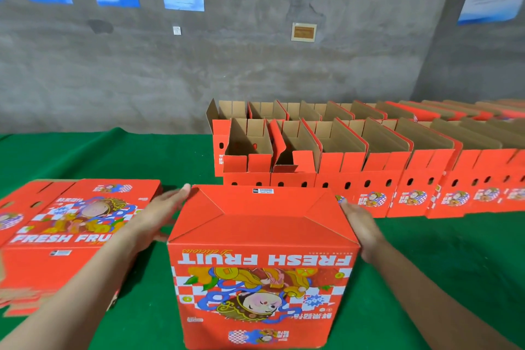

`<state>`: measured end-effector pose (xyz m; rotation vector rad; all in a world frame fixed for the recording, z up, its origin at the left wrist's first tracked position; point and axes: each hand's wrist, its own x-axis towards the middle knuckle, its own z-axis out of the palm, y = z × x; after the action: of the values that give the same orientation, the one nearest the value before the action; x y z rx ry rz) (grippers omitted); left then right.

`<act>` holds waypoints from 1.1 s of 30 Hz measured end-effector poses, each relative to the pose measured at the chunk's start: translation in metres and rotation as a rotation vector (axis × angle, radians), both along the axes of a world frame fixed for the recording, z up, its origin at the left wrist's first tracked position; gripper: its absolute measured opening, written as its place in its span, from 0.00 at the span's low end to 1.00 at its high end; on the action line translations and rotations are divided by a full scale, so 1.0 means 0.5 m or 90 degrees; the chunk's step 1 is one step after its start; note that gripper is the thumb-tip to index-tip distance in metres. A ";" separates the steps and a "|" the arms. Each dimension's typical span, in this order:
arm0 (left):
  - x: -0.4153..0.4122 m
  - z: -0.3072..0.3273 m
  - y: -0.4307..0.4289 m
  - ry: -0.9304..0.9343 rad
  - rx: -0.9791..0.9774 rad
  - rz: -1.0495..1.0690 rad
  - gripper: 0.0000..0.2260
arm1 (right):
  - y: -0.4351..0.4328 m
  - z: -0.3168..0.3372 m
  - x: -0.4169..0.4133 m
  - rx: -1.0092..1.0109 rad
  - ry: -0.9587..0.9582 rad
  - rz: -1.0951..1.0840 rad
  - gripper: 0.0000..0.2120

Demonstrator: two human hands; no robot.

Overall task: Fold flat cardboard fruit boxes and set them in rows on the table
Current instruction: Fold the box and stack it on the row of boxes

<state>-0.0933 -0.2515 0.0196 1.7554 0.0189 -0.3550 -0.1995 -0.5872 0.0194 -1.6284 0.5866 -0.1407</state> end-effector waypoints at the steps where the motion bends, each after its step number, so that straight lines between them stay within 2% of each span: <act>1: -0.015 -0.010 0.007 0.036 0.028 -0.047 0.28 | 0.007 -0.020 -0.018 -0.009 0.072 0.031 0.20; 3: -0.035 -0.016 0.015 0.051 0.036 -0.093 0.34 | 0.026 -0.041 -0.051 -0.011 0.184 0.089 0.21; 4: -0.040 -0.010 0.018 0.033 0.030 -0.099 0.36 | 0.032 -0.038 -0.061 -0.017 0.202 0.101 0.20; 8: -0.047 0.058 0.033 -0.024 -0.016 -0.107 0.29 | 0.013 0.029 -0.088 -0.136 0.129 0.124 0.15; 13: -0.059 0.165 0.043 -0.158 -0.051 -0.069 0.29 | 0.004 0.118 -0.087 -0.157 0.071 0.181 0.14; 16: -0.055 0.206 0.048 -0.207 -0.111 -0.065 0.31 | 0.008 0.152 -0.059 -0.127 -0.036 0.144 0.20; 18: -0.044 0.220 0.047 -0.251 -0.205 -0.065 0.23 | 0.008 0.169 -0.048 -0.081 -0.118 0.155 0.18; 20: -0.028 0.223 0.045 -0.280 -0.321 -0.032 0.13 | 0.008 0.183 -0.043 -0.047 -0.208 0.227 0.11; 22: -0.014 0.216 0.042 -0.299 -0.355 -0.013 0.15 | 0.002 0.190 -0.047 -0.040 -0.284 0.278 0.19; 24: -0.004 0.206 0.029 -0.304 -0.316 -0.012 0.19 | -0.003 0.196 -0.051 -0.070 -0.338 0.291 0.27; 27: 0.019 0.187 0.010 -0.337 -0.223 -0.032 0.19 | -0.002 0.202 -0.049 -0.153 -0.380 0.243 0.27; 30: 0.043 0.180 -0.018 -0.367 -0.019 -0.084 0.15 | -0.001 0.218 -0.056 -0.251 -0.388 0.208 0.27; 31: 0.051 0.178 -0.031 -0.363 0.042 -0.091 0.17 | -0.001 0.223 -0.058 -0.300 -0.381 0.219 0.27; 33: 0.070 0.177 -0.062 -0.366 0.061 -0.054 0.21 | -0.002 0.229 -0.055 -0.377 -0.344 0.242 0.28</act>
<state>-0.0581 -0.2827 0.1081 1.9013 -0.4569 0.1015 -0.2270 -0.5881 0.1338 -2.1261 -0.2107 -0.4885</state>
